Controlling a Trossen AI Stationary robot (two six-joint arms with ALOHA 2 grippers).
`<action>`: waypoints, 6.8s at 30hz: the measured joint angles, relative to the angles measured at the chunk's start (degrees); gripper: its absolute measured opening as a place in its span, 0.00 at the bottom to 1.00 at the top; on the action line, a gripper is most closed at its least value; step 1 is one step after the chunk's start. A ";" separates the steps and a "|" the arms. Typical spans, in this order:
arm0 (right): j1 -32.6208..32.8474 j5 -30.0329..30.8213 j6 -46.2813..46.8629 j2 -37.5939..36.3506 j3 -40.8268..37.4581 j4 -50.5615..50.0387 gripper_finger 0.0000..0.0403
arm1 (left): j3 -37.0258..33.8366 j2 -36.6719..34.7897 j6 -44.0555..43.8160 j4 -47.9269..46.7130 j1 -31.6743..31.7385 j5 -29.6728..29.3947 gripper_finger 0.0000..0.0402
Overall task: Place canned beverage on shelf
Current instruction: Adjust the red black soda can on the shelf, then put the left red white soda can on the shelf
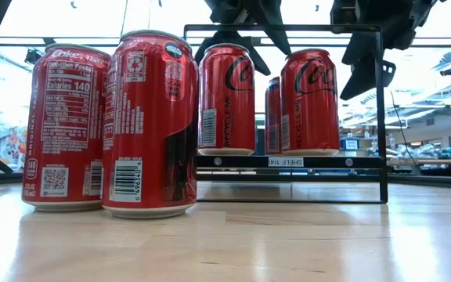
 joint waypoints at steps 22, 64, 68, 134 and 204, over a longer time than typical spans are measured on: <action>0.93 0.64 -0.36 0.51 -0.02 -3.56 0.90 | -0.02 0.42 -6.13 5.34 0.33 0.40 0.48; -4.02 1.77 -4.32 -0.03 -3.61 2.41 0.90 | -0.02 1.60 -4.58 3.29 -0.15 5.96 0.48; -3.52 0.90 -4.32 -0.03 -3.61 2.78 0.90 | -0.02 1.60 -4.56 3.34 -0.15 6.00 0.48; -4.09 5.23 0.05 -11.96 0.66 -6.19 0.90 | -12.84 -16.83 -23.13 -24.14 -21.42 -2.26 0.81; -4.07 6.54 0.47 -11.85 0.65 -5.81 0.90 | -25.97 -16.63 21.11 -10.74 -18.59 -2.42 0.79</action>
